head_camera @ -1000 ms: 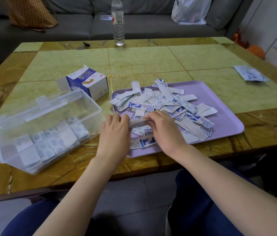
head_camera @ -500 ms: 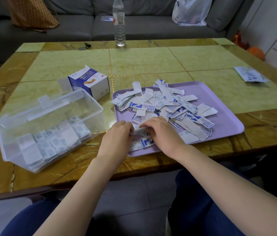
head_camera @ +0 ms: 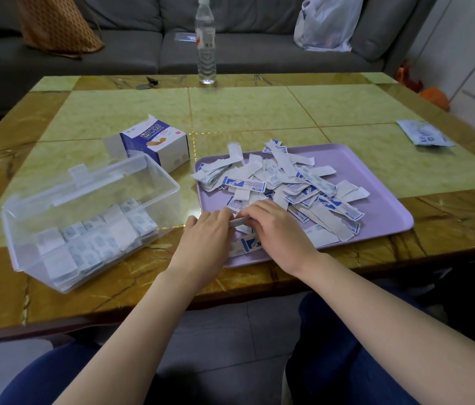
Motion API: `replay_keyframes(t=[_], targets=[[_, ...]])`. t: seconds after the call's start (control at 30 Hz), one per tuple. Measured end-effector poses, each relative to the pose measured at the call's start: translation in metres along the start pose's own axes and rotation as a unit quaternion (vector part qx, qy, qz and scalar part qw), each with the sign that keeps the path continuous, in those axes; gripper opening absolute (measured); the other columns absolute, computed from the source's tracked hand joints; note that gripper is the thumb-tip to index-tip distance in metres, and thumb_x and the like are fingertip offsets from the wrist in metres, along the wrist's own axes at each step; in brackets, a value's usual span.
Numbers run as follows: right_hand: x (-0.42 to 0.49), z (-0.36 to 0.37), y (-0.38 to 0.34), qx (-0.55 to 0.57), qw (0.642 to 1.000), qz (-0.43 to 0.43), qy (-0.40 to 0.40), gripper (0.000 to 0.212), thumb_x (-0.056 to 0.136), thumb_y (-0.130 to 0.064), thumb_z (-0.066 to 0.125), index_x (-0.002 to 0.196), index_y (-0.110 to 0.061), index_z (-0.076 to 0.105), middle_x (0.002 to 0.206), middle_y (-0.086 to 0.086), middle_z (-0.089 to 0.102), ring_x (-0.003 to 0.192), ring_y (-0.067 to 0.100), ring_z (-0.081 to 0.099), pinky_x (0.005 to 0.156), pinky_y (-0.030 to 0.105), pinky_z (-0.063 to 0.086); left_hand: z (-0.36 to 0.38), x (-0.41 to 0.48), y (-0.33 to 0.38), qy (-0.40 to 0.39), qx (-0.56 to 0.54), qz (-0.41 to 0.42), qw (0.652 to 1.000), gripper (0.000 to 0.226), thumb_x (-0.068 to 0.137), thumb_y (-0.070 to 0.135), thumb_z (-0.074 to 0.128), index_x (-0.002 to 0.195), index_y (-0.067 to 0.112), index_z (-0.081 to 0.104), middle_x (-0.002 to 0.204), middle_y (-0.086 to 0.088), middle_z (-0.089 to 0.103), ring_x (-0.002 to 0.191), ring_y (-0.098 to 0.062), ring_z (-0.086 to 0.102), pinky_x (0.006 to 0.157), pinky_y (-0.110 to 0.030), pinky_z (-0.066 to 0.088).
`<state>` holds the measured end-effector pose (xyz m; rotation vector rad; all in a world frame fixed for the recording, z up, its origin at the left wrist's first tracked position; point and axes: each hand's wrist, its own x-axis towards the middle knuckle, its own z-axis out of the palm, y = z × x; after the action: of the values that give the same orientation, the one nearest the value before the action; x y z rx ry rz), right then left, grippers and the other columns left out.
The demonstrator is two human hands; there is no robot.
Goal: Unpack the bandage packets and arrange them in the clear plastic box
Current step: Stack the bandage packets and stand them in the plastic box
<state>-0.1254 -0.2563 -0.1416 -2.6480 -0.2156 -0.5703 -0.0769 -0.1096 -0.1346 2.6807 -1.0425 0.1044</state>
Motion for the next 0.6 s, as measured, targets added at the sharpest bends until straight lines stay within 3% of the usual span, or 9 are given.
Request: replay_keyframes(t=[0.13,0.23,0.33,0.43,0.6], targets=[[0.000,0.000,-0.006,-0.027,0.999,-0.018,0.027,0.013,0.089,-0.013,0.055,0.096,-0.008,0.064,0.086,0.002,0.067,0.078,0.021,0.062,0.067,0.027,0.048,-0.004,-0.007,0.000,0.003,-0.002,0.001,1.000,0.003,0.100,0.015,0.032,0.100,0.018,0.032,0.088,0.001,0.043,0.090,-0.024,0.047,0.077,-0.030,0.027],[0.000,-0.001,-0.013,-0.016,1.000,0.008,0.024,0.012,0.089,-0.014,0.060,0.100,-0.009,0.062,0.086,-0.001,0.066,0.075,0.019,0.062,0.062,0.028,0.048,-0.012,-0.011,-0.005,0.036,-0.003,-0.010,0.999,0.015,0.097,0.008,0.036,0.093,0.020,0.028,0.080,0.002,0.043,0.081,-0.024,0.045,0.076,-0.030,0.029],[0.001,-0.005,-0.013,0.076,0.995,0.062,-0.008,0.017,0.095,-0.021,0.050,0.103,-0.010,0.061,0.077,-0.011,0.057,0.065,0.010,0.056,0.060,0.024,0.045,-0.022,-0.015,-0.013,0.060,-0.060,-0.027,0.996,0.009,0.097,0.013,0.036,0.091,0.019,0.038,0.083,0.000,0.059,0.078,-0.024,0.050,0.075,-0.032,0.033],[0.002,-0.007,-0.016,0.140,0.988,0.059,-0.002,0.017,0.095,-0.017,0.050,0.102,-0.009,0.063,0.071,-0.019,0.054,0.061,0.006,0.057,0.061,0.017,0.047,-0.031,-0.020,-0.017,0.071,-0.129,-0.046,0.988,0.011,0.097,0.019,0.040,0.087,0.021,0.044,0.082,0.006,0.065,0.074,-0.022,0.054,0.064,-0.031,0.030],[0.002,-0.009,-0.023,0.183,0.982,0.052,0.008,0.016,0.092,-0.008,0.054,0.103,-0.006,0.066,0.070,-0.023,0.056,0.064,0.007,0.063,0.062,0.010,0.049,-0.036,-0.026,-0.024,0.069,-0.215,-0.040,0.973,0.007,0.095,0.022,0.047,0.091,0.021,0.053,0.080,0.004,0.066,0.068,-0.017,0.057,0.064,-0.039,0.047]])
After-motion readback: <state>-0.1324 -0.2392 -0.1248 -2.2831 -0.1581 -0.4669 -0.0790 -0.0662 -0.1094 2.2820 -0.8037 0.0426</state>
